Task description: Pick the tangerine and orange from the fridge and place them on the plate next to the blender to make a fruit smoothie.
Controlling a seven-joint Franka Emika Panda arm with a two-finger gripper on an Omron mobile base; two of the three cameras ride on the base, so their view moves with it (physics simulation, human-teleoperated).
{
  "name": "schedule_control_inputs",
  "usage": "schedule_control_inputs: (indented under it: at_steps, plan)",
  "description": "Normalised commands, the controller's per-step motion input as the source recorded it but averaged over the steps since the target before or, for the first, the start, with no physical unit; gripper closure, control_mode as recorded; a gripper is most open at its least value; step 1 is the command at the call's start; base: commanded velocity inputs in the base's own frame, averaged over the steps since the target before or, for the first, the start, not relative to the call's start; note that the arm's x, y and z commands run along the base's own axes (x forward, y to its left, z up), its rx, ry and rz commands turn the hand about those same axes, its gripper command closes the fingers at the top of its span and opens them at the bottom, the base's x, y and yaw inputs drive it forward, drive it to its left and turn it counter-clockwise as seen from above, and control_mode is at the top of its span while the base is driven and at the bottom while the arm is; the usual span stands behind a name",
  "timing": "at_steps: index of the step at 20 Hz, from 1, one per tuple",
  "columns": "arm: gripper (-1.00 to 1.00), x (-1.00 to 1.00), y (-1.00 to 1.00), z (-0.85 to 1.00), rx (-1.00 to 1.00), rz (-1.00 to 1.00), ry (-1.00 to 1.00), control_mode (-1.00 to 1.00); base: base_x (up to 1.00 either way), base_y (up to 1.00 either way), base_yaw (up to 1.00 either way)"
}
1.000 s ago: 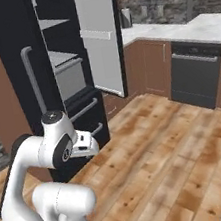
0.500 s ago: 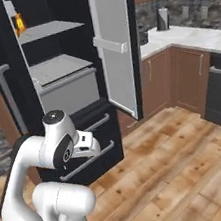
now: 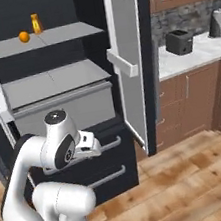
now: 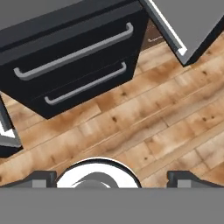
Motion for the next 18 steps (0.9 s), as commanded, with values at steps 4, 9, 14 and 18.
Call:
schedule_control_inputs:
  at_steps: [4, 9, 14, 18]
  plan:
    - [-1.00, 0.00, 0.00, 0.00, 0.00, 0.00, 0.00, 1.00, 1.00, -0.19, 0.53]
    - [-1.00, 0.00, 0.00, 0.00, 0.00, 0.00, 0.00, 1.00, 1.00, -0.42, 0.48]
    - [-1.00, 0.00, 0.00, 0.00, 0.00, 0.00, 0.00, 1.00, 0.95, -0.53, 0.45]
    - [-1.00, 0.00, 0.00, 0.00, 0.00, 0.00, 0.00, 1.00, 0.76, 0.08, 0.30]
